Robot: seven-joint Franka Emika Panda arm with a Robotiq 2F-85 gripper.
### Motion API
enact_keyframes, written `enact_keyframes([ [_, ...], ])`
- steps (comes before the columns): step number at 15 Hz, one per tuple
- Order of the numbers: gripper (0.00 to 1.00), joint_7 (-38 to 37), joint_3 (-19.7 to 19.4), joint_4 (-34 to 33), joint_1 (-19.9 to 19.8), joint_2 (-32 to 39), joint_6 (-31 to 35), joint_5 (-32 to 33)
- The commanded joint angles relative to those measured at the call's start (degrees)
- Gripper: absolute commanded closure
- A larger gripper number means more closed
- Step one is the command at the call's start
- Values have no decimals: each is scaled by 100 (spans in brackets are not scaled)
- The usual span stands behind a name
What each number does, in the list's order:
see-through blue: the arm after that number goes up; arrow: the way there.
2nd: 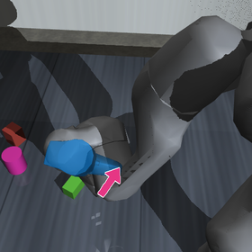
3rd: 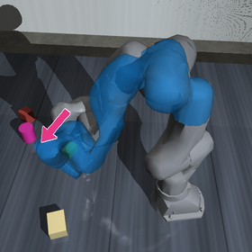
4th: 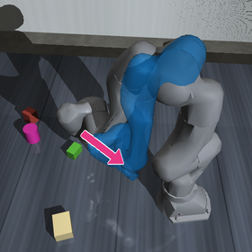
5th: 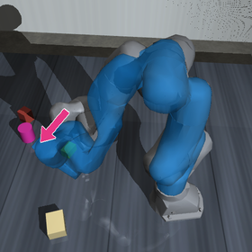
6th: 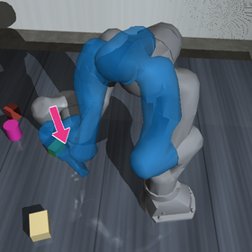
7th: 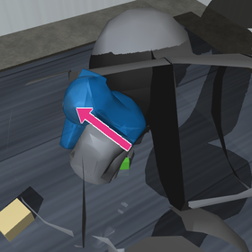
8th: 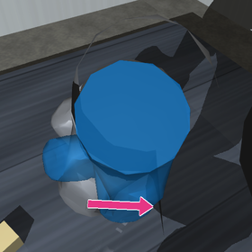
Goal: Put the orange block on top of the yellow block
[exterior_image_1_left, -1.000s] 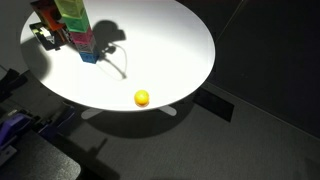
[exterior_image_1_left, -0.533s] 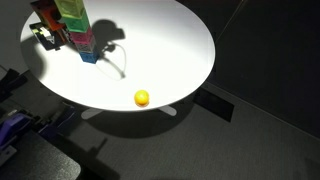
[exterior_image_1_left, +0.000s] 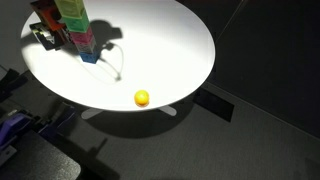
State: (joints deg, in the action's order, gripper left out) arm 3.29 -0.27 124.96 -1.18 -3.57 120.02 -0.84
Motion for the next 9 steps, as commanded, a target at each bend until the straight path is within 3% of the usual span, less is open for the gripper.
enact_keyframes([
  [1, 0, -86, -17, 342, 12, -612, -214, 103],
  [9, 0, -36, -48, 801, -3, -1601, -1032, 105],
])
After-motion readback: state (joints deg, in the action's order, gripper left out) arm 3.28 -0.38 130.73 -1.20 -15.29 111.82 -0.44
